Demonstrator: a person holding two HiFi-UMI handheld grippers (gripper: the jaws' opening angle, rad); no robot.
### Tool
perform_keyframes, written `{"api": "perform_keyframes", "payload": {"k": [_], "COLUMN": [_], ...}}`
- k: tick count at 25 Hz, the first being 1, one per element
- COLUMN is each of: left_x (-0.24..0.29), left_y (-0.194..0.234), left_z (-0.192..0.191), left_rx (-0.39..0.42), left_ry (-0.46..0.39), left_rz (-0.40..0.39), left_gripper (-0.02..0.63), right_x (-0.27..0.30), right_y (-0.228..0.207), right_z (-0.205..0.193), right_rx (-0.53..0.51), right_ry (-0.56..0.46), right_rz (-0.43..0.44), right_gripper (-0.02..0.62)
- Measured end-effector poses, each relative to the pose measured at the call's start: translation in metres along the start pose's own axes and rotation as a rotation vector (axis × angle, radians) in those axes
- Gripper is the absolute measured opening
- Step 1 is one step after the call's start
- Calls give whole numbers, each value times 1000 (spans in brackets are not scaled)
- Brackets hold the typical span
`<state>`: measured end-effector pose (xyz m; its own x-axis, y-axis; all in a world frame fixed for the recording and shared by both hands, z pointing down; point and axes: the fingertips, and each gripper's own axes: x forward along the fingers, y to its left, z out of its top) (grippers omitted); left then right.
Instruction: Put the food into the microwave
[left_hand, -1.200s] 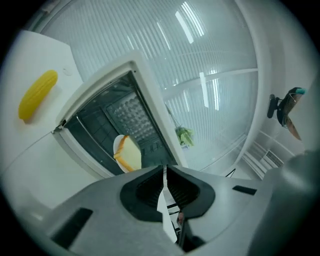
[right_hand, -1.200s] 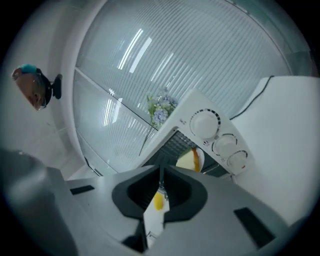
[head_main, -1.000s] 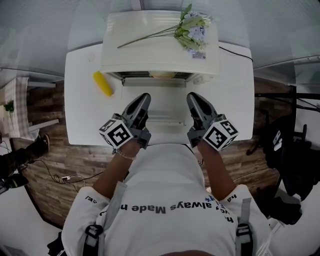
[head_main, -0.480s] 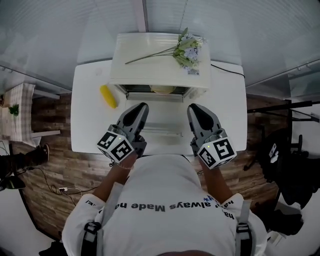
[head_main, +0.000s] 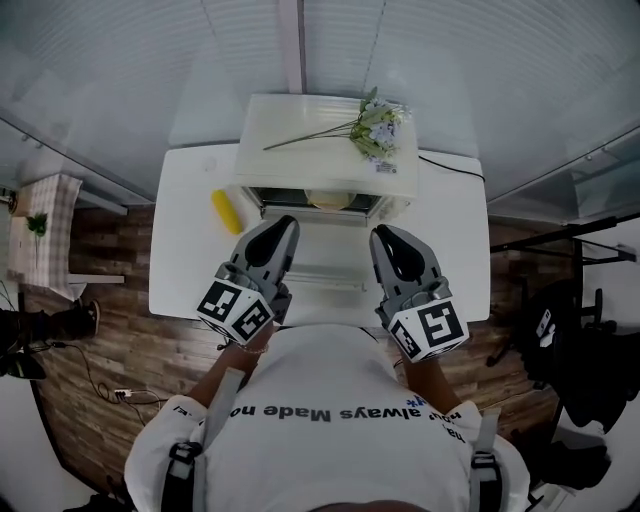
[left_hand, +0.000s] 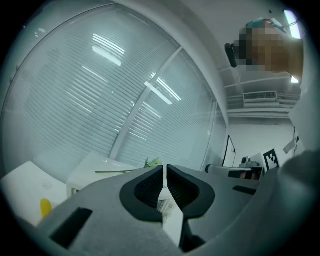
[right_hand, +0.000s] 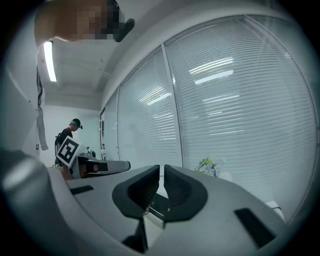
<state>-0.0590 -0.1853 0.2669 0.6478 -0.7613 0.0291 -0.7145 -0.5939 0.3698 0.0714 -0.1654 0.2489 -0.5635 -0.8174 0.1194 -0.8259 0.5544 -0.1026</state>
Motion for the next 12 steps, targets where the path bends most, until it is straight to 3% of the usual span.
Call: {"api": "perform_keyframes", "payload": {"k": [6, 12], "left_x": [-6, -7], "left_y": [-10, -14], "left_z": [11, 20], "left_rx": [80, 53], "left_ry": [-1, -33], "left_rz": [10, -7], "left_gripper": [26, 26], "right_x": [-3, -2], "right_y": [14, 19], "right_z": [23, 26], "right_rx": [-40, -44], "right_ry": [-30, -30], "right_rz": [15, 20], "right_gripper": [28, 28]}}
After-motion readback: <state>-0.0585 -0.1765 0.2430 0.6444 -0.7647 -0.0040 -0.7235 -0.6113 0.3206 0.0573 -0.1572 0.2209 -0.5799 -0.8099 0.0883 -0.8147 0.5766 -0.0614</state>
